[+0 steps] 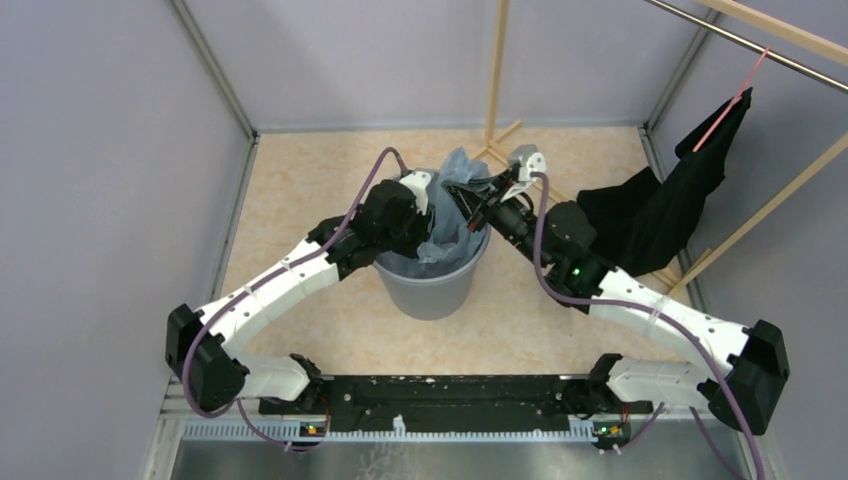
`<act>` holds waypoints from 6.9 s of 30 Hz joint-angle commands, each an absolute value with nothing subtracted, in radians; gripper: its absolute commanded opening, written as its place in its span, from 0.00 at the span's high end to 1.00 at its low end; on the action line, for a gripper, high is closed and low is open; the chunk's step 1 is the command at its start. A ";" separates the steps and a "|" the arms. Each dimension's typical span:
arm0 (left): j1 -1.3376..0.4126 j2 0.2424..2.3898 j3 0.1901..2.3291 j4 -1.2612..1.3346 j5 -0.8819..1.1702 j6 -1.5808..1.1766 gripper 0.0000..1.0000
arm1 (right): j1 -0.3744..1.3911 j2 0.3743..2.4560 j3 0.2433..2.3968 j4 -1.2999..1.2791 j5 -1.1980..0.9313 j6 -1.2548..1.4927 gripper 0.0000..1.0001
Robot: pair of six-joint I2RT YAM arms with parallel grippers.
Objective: Put the trash bags into the trash bin
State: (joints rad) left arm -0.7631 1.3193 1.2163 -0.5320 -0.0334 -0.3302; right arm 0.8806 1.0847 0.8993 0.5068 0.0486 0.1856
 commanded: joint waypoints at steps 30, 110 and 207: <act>-0.746 1.052 1.150 -0.647 -0.277 -0.490 0.66 | 0.863 1.493 1.442 -0.136 -0.192 0.251 1.00; -0.746 0.949 1.310 -0.523 -0.040 -0.368 0.88 | 0.852 0.889 0.930 0.170 -0.116 0.641 1.00; -0.746 0.731 0.955 -0.345 -0.412 -0.374 1.00 | 0.564 1.632 1.324 0.548 -0.664 0.677 1.00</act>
